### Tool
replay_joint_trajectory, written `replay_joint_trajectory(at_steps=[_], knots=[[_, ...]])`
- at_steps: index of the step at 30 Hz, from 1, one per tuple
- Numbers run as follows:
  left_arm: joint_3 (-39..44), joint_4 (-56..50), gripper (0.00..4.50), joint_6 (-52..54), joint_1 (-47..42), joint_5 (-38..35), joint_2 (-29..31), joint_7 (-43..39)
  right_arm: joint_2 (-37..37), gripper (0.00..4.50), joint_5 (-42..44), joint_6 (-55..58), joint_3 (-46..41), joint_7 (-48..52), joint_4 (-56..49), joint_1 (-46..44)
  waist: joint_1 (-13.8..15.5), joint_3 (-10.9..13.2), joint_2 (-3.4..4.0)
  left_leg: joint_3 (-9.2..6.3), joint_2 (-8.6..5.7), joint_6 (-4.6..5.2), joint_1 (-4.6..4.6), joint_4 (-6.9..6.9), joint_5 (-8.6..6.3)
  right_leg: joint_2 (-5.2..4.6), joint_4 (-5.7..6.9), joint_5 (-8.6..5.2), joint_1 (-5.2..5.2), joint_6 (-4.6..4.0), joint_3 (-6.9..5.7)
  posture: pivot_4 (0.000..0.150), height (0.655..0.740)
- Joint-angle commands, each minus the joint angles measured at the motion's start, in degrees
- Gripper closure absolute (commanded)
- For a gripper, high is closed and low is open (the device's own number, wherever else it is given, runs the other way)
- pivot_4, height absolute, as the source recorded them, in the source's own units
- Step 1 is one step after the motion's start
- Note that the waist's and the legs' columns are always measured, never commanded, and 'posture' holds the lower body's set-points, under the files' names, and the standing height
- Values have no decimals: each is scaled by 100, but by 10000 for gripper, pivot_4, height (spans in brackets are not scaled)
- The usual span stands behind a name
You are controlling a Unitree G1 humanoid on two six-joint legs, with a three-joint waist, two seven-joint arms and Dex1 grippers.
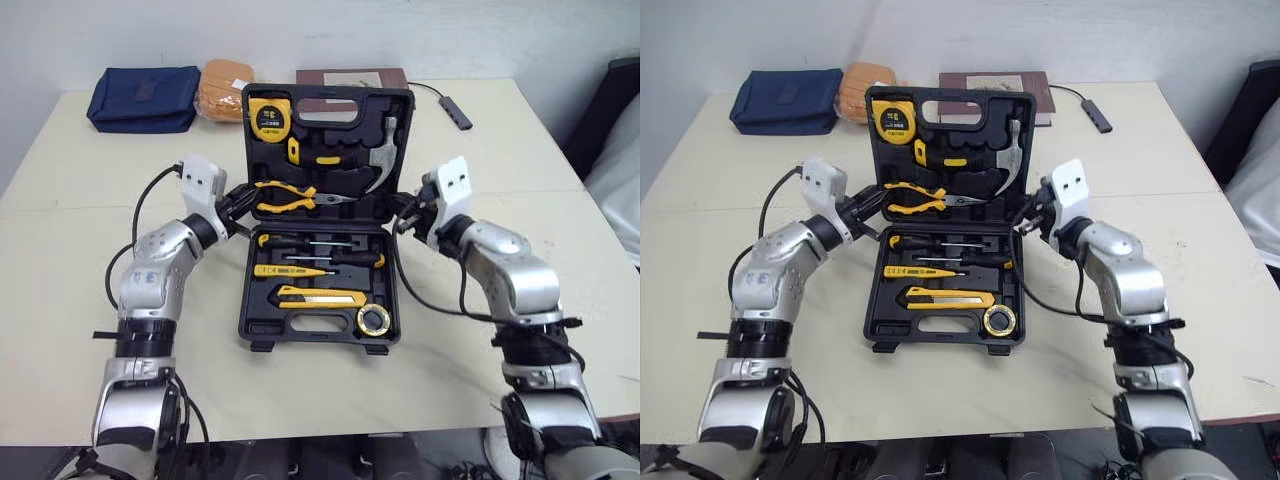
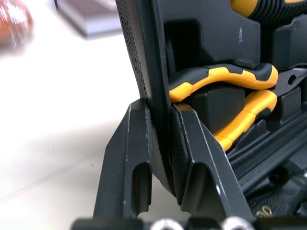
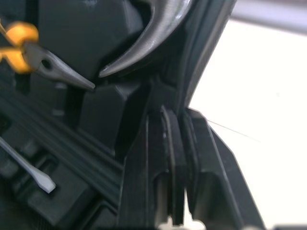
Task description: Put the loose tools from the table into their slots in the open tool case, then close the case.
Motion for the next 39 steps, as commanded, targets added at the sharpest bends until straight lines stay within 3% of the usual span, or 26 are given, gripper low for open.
replay_joint_trajectory(at_steps=[1, 6, 12, 17, 19, 22, 23, 27, 32, 39], knots=[[526, -146, 43348, -1173, 273, 225, 277, 180, -612, 45000, -1050, -2045, 63, -138, 354, 474, 9, 0, -1, 2, 0, 1, 0, 0, 0, -1, 0, 0, 0, 0, 0, 1500, 7400], [438, -93, 43348, -2351, 898, 430, 452, -39, -1233, 45000, -2430, -4522, 552, -978, 1330, 993, 16, 0, -1, 7, -1, 7, 3, 5, 4, -10, 0, 2, 6, 4, -3, 1500, 7400], [377, 78, 43348, -3250, 1487, 617, 746, -274, -1538, 45000, -3244, -5612, 791, -1758, 1826, 1321, 8, -1, -1, 6, 4, 7, 15, 9, 4, -10, 1, 2, 17, 4, -5, 1500, 7400], [330, -126, 24323, -3375, 1843, 333, 878, -698, -1508, 45000, -2986, -5834, 722, -1782, 1728, 1516, 27, -2, 0, 5, 10, 7, 28, 11, 4, -12, -2, 2, 34, 4, -6, 1500, 7400], [447, -274, 17939, -3164, 2159, 215, 1067, -864, -1671, 36767, -2954, -5940, 677, -1668, 1556, 1719, 70, -2, 0, -19, 13, 8, 44, 18, 4, -21, -19, 2, 91, 3, -12, 1500, 7400], [1027, -503, 4231, -2289, 3025, -232, 1542, -1095, -2035, 22889, -2389, -5708, 367, -1180, 1032, 2389, 72, -2, 0, -35, 17, 22, 104, 6, -20, -37, -53, 1, 169, 2, -13, 1500, 7400], [1237, -519, 3788, -2056, 3245, -378, 1626, -1078, -2153, 17553, -2176, -5622, 243, -1019, 885, 2624, 44, -1, 2, -41, 22, 20, 118, 6, -31, -41, -57, 1, 186, 2, -12, 1500, 7400], [1617, -523, 3788, -1680, 3469, -643, 1728, -1088, -2481, 17553, -1389, -5440, -374, -617, 560, 3342, 38, 0, 2, -46, 25, 20, 125, 12, -36, -41, -65, 1, 200, 2, -16, 1500, 7400], [1599, -638, 3788, -1338, 3004, -868, 1776, -1170, -2678, 17553, -45, -5083, -956, 144, -175, 4231, 132, -1, 1, -55, 26, 16, 144, 12, -37, -45, -61, 1, 218, 2, -18, 1500, 7400], [1278, -203, 3788, -1170, 2161, -808, 1779, -1521, -2718, 17553, 855, -3956, -1526, 972, -1467, 5637, 173, -2, -2, -33, 30, 9, 167, 2, -46, -34, -64, 0, 228, 1, -2, 1500, 7400]])
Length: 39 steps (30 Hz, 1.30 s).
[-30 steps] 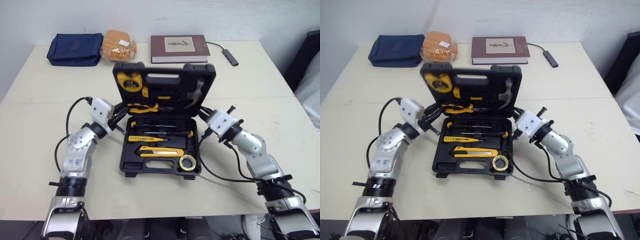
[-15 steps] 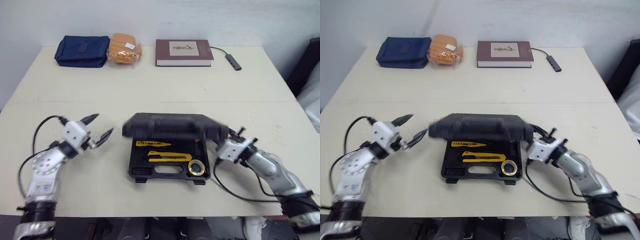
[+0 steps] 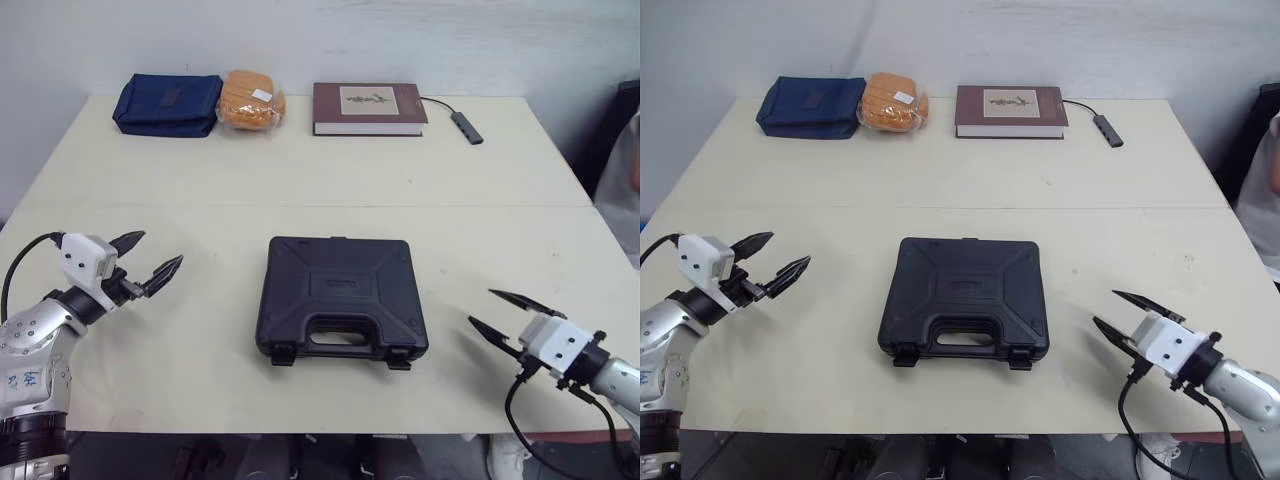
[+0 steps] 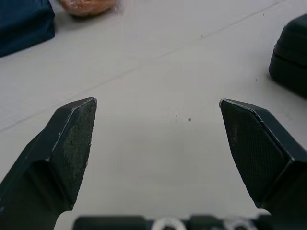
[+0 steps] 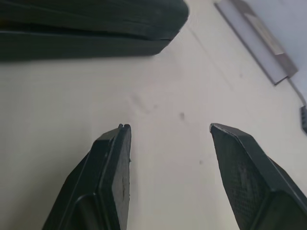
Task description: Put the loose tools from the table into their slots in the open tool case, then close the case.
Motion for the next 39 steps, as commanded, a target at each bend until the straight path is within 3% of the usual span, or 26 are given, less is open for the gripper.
replay_joint_trajectory(at_steps=[1, 3, 4, 6, 8, 10, 17, 26, 31, 39], knots=[[-202, 143, 3788, 5, -418, 47, 25, -197, 0, 17553, 696, 591, -235, 415, -881, 377, -3, -1, -2, -3, 3, -1, 3, 0, -1, 1, -1, 0, 3, 0, -1, 1500, 7400], [-330, 244, 3788, 2, -669, 75, -32, -271, 63, 17553, 851, 838, -292, 507, -1184, 497, -3, -1, -1, 0, 4, -2, 8, 0, -4, 2, 2, 0, 3, 0, 4, 1500, 7400], [-484, 426, 3788, -144, -929, 176, -110, -320, 76, 19812, 847, 945, -281, 558, -1318, 562, -3, -1, -1, 0, 4, -3, 8, 0, -4, 1, 2, 0, 3, 0, 4, 1500, 7400], [-670, 672, 3788, -306, -1238, 285, -210, -430, 120, 25395, 791, 1084, -293, 631, -1460, 626, 5, -1, -4, 2, 4, -4, 10, 0, -7, 3, 2, 0, 4, 0, 5, 1500, 7400], [-797, 868, 3788, -401, -1423, 369, -275, -521, 183, 34812, 760, 1185, -319, 720, -1548, 686, 6, -1, -4, 4, 3, -4, 10, 0, -7, 6, 2, 0, 3, 0, 5, 1500, 7400], [-1169, 1418, 12020, -582, -1959, 633, -458, -668, 198, 44917, 720, 1302, -227, 884, -1701, 802, 26, -2, -4, 8, 2, -3, 10, -1, -7, 9, 1, 0, 1, 0, 6, 1500, 7400], [-1700, 3070, 44581, -912, -3318, 1154, -1006, -802, 144, 45000, 738, 1834, -106, 1416, -2173, 1232, 44, 1, -18, 17, -10, 10, 6, 2, -3, 22, 7, 2, -2, 4, -12, 1500, 7400], [-1988, 4808, 44581, -1306, -4279, 1653, -1504, -816, 314, 45000, 325, 2158, 364, 1477, -2291, 1032, 12, 8, -43, 31, -8, 13, 5, 3, -3, 24, 10, 3, -14, 6, -31, 1500, 7400], [-1984, 5472, 44581, -1489, -4565, 1703, -1680, -1381, 645, 45000, -249, 2122, 732, 1099, -1926, 406, 12, 15, -57, 35, -9, 13, 2, 7, -3, 25, 12, 3, -19, 6, -33, 1500, 7400], [-1915, 5670, 44581, -1481, -4561, 1655, -1561, -2680, 866, 45000, -651, 2026, 833, 948, -1617, 7, 8, 15, -61, 35, -11, 14, 0, 8, -2, 26, 14, 3, -19, 6, -36, 1500, 7400]])
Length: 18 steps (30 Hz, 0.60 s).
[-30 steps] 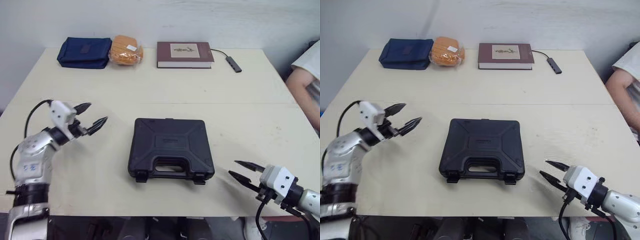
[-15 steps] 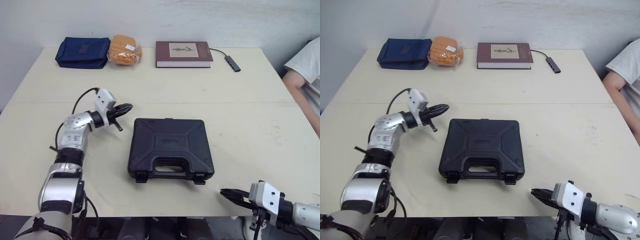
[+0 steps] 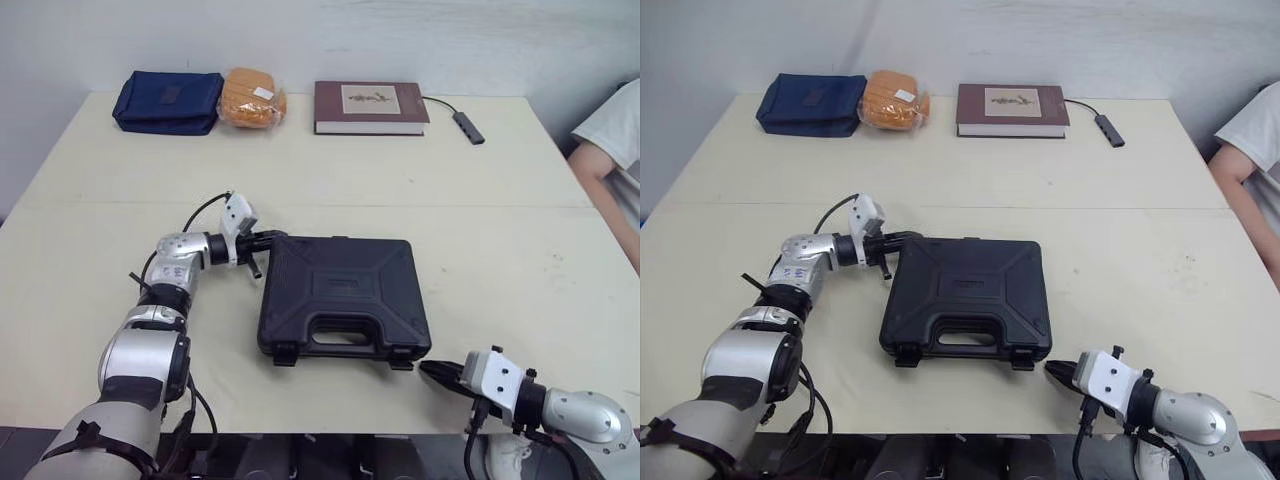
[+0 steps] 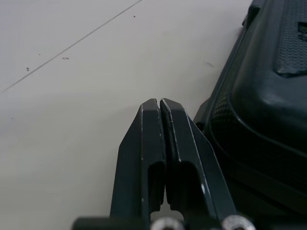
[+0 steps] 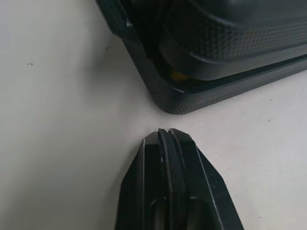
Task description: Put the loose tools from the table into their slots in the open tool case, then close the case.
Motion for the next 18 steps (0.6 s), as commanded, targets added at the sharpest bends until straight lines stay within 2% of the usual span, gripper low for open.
replay_joint_trajectory(at_steps=[1, 10, 18], knots=[[26, -51, 44581, -90, -81, -50, 98, -660, 122, 45000, -197, -113, 8, -162, 235, -293, -12, -2, -7, 1, 0, 1, 0, 2, 0, 0, 1, 0, 0, 0, 1, 1500, 7400], [39, -544, 44581, 36, 115, -170, 96, -1408, 276, 45000, -210, -73, 115, -160, 505, -810, -18, -9, -29, 1, 1, 2, 1, 3, 1, -3, 4, 0, 1, 0, 2, 1500, 7400], [39, -2267, 44581, 859, 1059, -525, 421, -1798, 450, 45000, -344, 44, 48, -355, 630, -1083, -20, -12, -35, -1, 3, 2, 1, 4, 1, -13, 4, 0, 1, 0, 7, 1500, 7400]])
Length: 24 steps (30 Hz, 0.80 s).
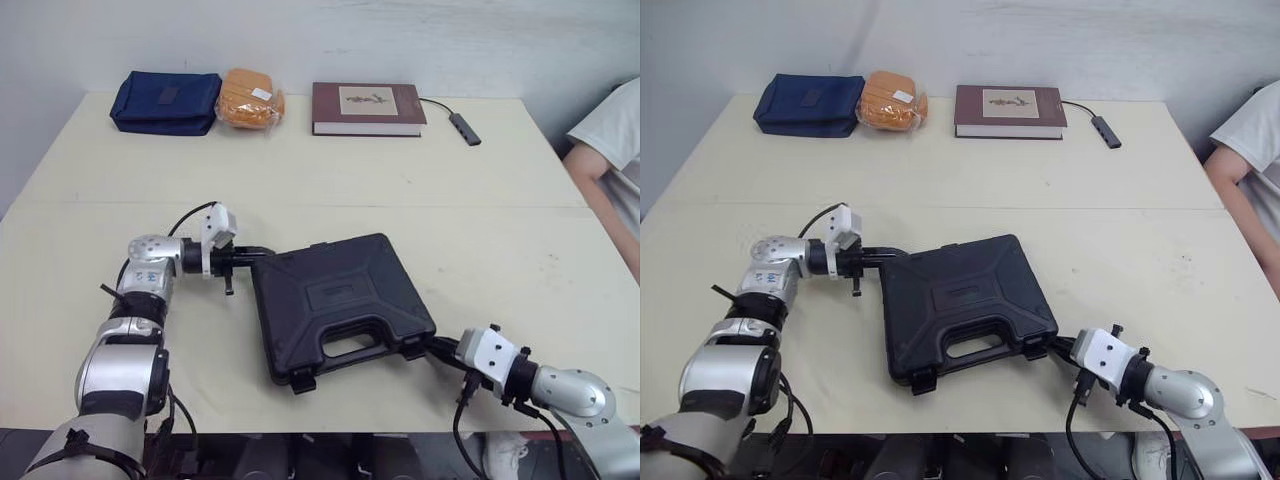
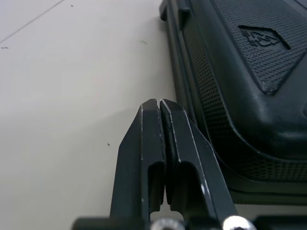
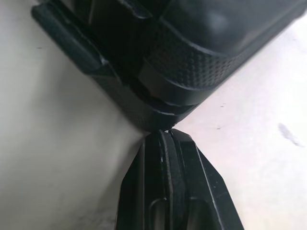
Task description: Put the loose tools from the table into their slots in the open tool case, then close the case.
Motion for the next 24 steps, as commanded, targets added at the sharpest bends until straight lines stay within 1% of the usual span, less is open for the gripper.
replay_joint_trajectory(at_steps=[1, 6, 9, 16, 19, 24], knots=[[-11, -1259, 44581, 484, 483, -437, 23, -321, 39, 45000, -24, 106, -77, -142, -160, -22, 11, 0, 0, -1, 0, 0, 0, 0, 0, -3, 0, 0, 0, 0, 5, 1500, 7400], [93, -2296, 44581, 1145, 1089, -699, 248, -149, -228, 45000, 318, 520, -379, 143, -591, 443, 32, 1, 3, -21, -2, 2, -8, 0, -2, -12, -2, 0, 3, 0, 37, 1500, 7400], [103, -2894, 44581, 1508, 1389, -856, 253, 3, -283, 45000, 511, 751, -316, 291, -822, 617, 23, 1, 2, -26, -1, 1, -9, 0, -2, -12, -8, 0, 6, -1, 36, 1500, 7400], [-37, -3783, 44581, 1918, 1825, -1045, 235, 213, -40, 45000, 333, 915, 108, 132, -774, 310, -7, 0, 3, -26, 6, -7, -2, -3, -7, -9, -10, -1, 8, -3, 40, 1500, 7400], [-57, -3927, 44581, 1970, 1936, -1058, 280, 238, 45, 45000, 217, 786, 180, 65, -631, 150, -26, 0, 3, -24, 8, -10, -1, -3, -8, -5, -10, -2, 8, -3, 42, 1500, 7400], [-23, -3884, 44581, 1865, 2192, -929, 339, 488, 223, 45000, 13, 637, 323, -61, -305, -284, -57, -1, 3, -23, 9, -12, 5, -3, -7, -5, -8, -2, 8, -4, 48, 1500, 7400]])
